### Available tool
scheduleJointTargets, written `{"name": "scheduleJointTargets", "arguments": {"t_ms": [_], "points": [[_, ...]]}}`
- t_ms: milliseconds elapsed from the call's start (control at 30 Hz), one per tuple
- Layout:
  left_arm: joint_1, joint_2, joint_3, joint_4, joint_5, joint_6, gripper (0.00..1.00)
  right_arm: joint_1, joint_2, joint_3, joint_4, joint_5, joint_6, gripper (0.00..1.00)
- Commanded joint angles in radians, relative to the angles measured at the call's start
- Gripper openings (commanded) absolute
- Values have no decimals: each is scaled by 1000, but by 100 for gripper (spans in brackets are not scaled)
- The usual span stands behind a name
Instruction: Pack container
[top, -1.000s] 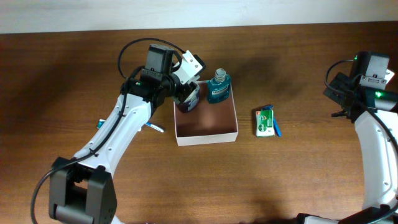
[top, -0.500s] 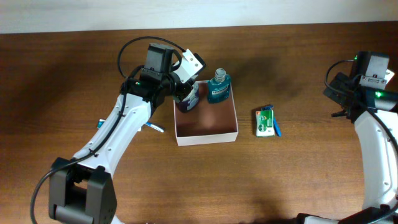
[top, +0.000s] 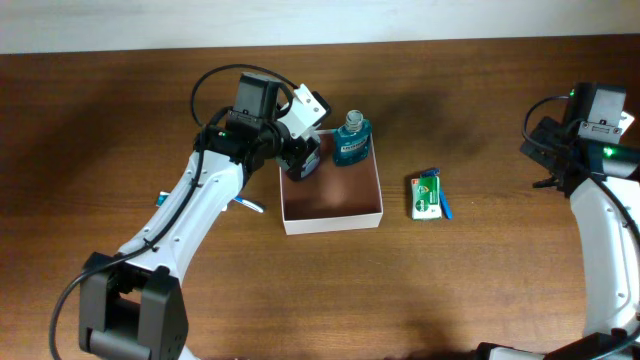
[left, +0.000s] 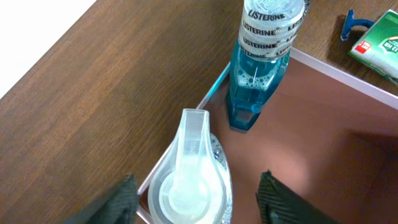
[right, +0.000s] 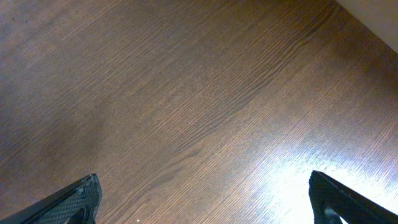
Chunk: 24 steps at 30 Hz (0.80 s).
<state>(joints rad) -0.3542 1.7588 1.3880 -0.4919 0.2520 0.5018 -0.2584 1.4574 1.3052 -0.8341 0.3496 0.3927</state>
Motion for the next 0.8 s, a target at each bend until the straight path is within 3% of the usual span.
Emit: {"name": "scheduleJointTargets", "arguments": {"t_ms": [0, 133, 533, 633, 767], "points": [[-3, 16, 8, -9, 19, 1, 57, -4, -26, 10, 0, -2, 8, 98], [-3, 18, 8, 12, 45, 1, 47, -4, -26, 10, 0, -2, 9, 99], [-3, 53, 8, 22, 51, 1, 45, -4, -26, 10, 0, -2, 9, 99], [-3, 53, 8, 33, 51, 1, 34, -4, -26, 10, 0, -2, 8, 99], [-3, 51, 8, 45, 48, 1, 27, -4, -26, 10, 0, -2, 9, 99]]}}
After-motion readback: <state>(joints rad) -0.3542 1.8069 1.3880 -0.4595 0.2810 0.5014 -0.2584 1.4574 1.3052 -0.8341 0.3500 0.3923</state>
